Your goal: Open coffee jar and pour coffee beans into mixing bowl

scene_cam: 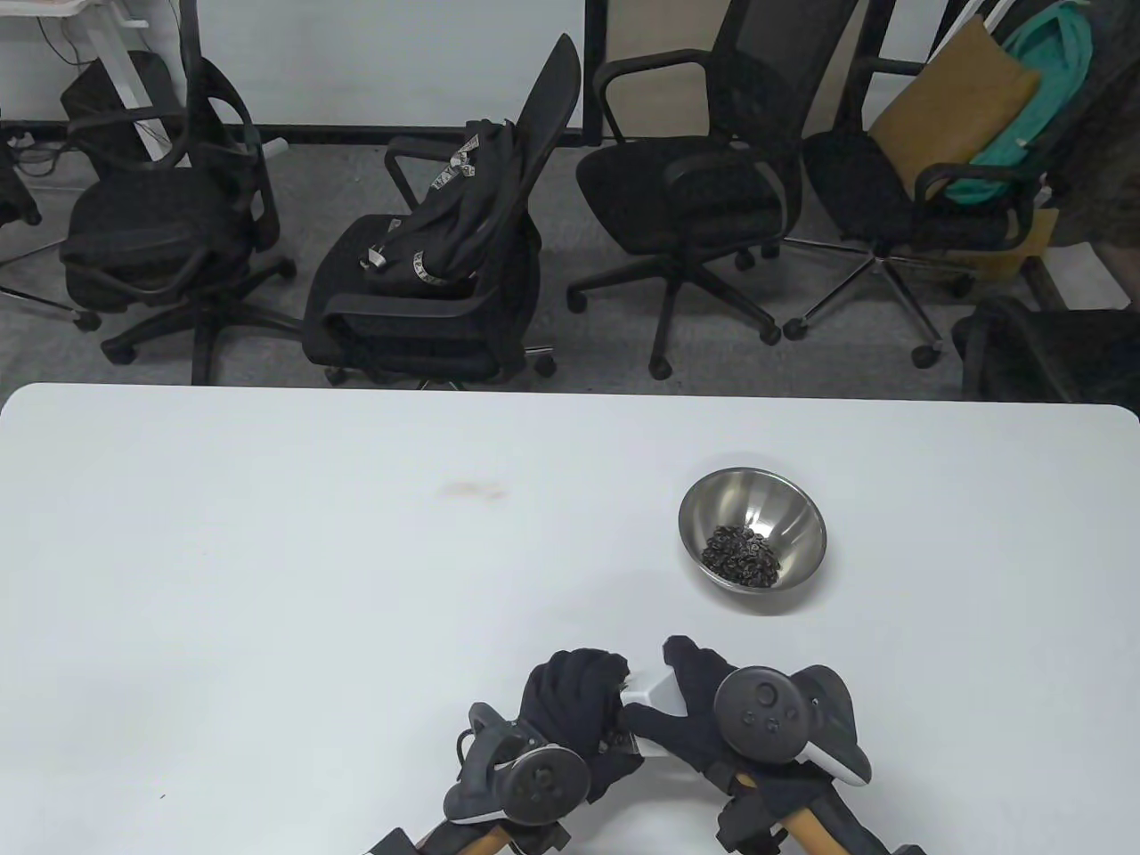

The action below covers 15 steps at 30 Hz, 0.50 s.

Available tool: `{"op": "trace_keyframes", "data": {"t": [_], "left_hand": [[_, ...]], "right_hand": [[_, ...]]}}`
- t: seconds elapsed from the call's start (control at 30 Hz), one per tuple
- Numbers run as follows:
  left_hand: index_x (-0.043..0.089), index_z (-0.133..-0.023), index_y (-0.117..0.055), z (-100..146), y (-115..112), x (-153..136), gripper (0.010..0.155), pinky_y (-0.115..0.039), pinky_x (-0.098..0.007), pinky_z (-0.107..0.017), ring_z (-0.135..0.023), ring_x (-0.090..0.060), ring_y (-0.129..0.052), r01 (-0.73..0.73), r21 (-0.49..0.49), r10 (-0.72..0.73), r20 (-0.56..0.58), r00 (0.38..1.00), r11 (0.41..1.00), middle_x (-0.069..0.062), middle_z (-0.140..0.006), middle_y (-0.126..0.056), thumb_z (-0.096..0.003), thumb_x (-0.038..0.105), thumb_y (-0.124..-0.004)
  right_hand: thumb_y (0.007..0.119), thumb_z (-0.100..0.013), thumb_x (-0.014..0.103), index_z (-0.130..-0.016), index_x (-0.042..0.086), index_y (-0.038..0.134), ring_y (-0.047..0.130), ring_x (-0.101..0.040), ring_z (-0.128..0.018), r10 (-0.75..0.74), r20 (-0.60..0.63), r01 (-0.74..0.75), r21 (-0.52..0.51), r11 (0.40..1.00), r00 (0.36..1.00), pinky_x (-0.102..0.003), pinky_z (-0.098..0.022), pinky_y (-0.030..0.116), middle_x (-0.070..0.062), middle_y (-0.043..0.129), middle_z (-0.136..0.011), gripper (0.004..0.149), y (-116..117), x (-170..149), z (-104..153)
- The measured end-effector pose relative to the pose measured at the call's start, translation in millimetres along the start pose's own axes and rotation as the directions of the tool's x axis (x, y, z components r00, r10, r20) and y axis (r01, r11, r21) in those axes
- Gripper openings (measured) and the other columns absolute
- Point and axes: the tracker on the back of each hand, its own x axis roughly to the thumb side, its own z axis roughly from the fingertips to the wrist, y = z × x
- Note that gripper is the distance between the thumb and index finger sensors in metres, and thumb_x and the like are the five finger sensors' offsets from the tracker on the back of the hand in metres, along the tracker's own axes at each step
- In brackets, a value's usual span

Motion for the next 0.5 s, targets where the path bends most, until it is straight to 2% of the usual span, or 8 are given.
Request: {"op": "trace_keyframes", "data": {"t": [0.17,0.2,0.23,0.27,0.33,0.43,0.5], "left_hand": [[0.000,-0.107,-0.049,-1,-1,0,0.095,-0.066,-0.062,-0.070,-0.089,-0.044,-0.070,0.004,-0.008,-0.004,-0.005,1.000,1.000,-0.025,-0.103,-0.059,-0.0424,0.044,-0.103],[0.000,-0.107,-0.049,-1,0,0,0.095,-0.066,-0.062,-0.070,-0.089,-0.044,-0.070,-0.005,-0.014,0.005,-0.008,1.000,1.000,-0.025,-0.103,-0.059,-0.0424,0.044,-0.103],[0.001,-0.108,-0.049,-1,0,-1,0.095,-0.067,-0.062,-0.070,-0.089,-0.043,-0.071,-0.019,-0.015,0.019,-0.010,1.000,1.000,-0.025,-0.103,-0.060,-0.0427,0.045,-0.103],[0.000,-0.107,-0.049,-1,1,-1,0.095,-0.067,-0.062,-0.070,-0.089,-0.043,-0.071,-0.028,-0.015,0.027,-0.012,1.000,1.000,-0.025,-0.103,-0.060,-0.0425,0.045,-0.103],[0.001,-0.108,-0.049,-2,2,-3,0.095,-0.067,-0.062,-0.070,-0.089,-0.044,-0.071,-0.038,-0.016,0.038,-0.017,0.999,0.999,-0.025,-0.103,-0.060,-0.0424,0.045,-0.103],[0.001,-0.108,-0.049,-2,2,-6,0.095,-0.067,-0.062,-0.070,-0.089,-0.043,-0.071,-0.070,-0.024,0.070,-0.016,0.997,0.997,-0.025,-0.103,-0.060,-0.0423,0.045,-0.103],[0.001,-0.108,-0.049,-2,2,-6,0.095,-0.067,-0.062,-0.070,-0.089,-0.043,-0.071,-0.076,-0.025,0.075,-0.010,0.997,0.997,-0.025,-0.103,-0.060,-0.0422,0.045,-0.103]], "right_hand": [[0.070,-0.062,0.058,-0.104,-0.021,0.056,0.099,-0.041,-0.055,-0.016,-0.026,0.016,0.016,1.000,1.000,-0.043,-0.039,0.092,-0.041,0.074,-0.086,0.090,2,-1,0],[0.068,-0.061,0.059,-0.106,-0.020,0.052,0.097,-0.044,-0.059,-0.025,-0.019,0.025,0.031,0.999,1.000,-0.045,-0.042,0.090,-0.042,0.071,-0.090,0.092,1,0,0],[0.067,-0.061,0.061,-0.109,-0.020,0.046,0.091,-0.051,-0.066,-0.027,-0.002,0.027,0.049,0.998,1.000,-0.052,-0.047,0.086,-0.044,0.064,-0.096,0.097,0,0,0],[0.066,-0.059,0.064,-0.112,-0.018,0.039,0.080,-0.058,-0.078,-0.019,0.033,0.017,0.063,0.998,0.999,-0.060,-0.056,0.078,-0.045,0.056,-0.102,0.102,-2,0,1],[0.069,-0.057,0.065,-0.116,-0.013,0.030,0.060,-0.064,-0.092,0.003,0.202,-0.019,0.075,0.997,0.979,-0.072,-0.065,0.060,-0.043,0.044,-0.110,0.105,-8,1,1],[0.080,-0.053,0.060,-0.119,-0.003,0.026,0.047,-0.059,-0.102,0.040,0.344,-0.090,0.131,0.987,0.938,-0.071,-0.072,0.050,-0.036,0.037,-0.116,0.106,-12,5,3],[0.086,-0.050,0.055,-0.119,0.001,0.026,0.048,-0.055,-0.104,0.107,0.389,-0.157,0.100,0.983,0.915,-0.068,-0.074,0.050,-0.033,0.037,-0.117,0.105,-12,9,5]]}}
